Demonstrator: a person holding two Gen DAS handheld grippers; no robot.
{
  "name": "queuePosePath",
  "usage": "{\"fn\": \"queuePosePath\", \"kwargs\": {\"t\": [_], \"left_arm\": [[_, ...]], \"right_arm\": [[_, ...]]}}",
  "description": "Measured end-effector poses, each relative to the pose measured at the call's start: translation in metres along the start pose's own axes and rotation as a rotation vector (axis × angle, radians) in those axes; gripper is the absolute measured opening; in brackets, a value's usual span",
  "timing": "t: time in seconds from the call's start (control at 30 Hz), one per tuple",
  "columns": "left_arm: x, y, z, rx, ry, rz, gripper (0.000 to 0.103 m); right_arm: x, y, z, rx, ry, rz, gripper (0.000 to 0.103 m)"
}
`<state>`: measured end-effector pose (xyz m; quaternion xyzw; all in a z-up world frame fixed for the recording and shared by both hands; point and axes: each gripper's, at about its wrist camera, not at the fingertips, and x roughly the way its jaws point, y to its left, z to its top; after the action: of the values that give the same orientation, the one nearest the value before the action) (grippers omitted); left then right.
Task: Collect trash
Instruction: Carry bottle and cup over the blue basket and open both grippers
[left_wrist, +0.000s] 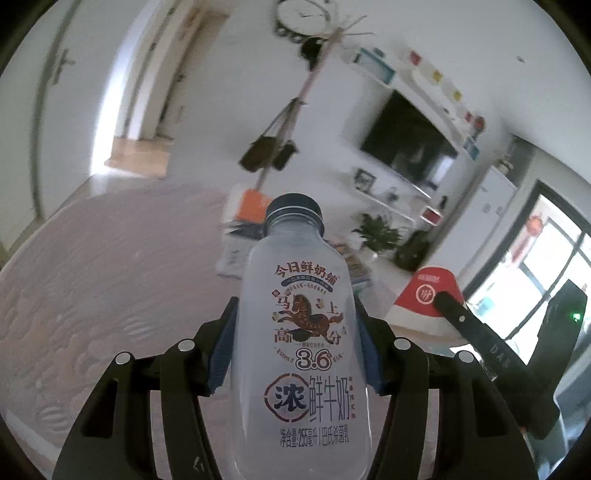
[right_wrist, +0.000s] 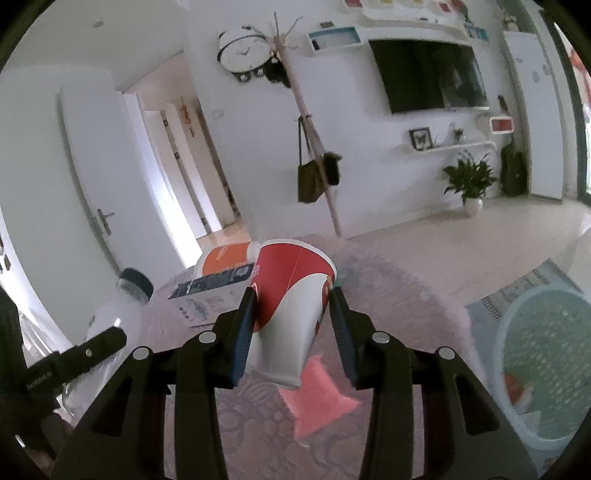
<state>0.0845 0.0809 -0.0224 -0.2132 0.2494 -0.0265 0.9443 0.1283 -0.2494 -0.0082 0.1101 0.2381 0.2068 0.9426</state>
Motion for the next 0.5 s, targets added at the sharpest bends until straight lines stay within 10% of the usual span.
{"fn": "queuePosePath", "kwargs": {"t": [0.5], "left_arm": [[0.054, -0.152, -0.019, 0.188, 0.079, -0.238, 0.055]], "right_arm": [[-0.097, -0.112, 0.018, 0.076, -0.146, -0.285, 0.037]]}}
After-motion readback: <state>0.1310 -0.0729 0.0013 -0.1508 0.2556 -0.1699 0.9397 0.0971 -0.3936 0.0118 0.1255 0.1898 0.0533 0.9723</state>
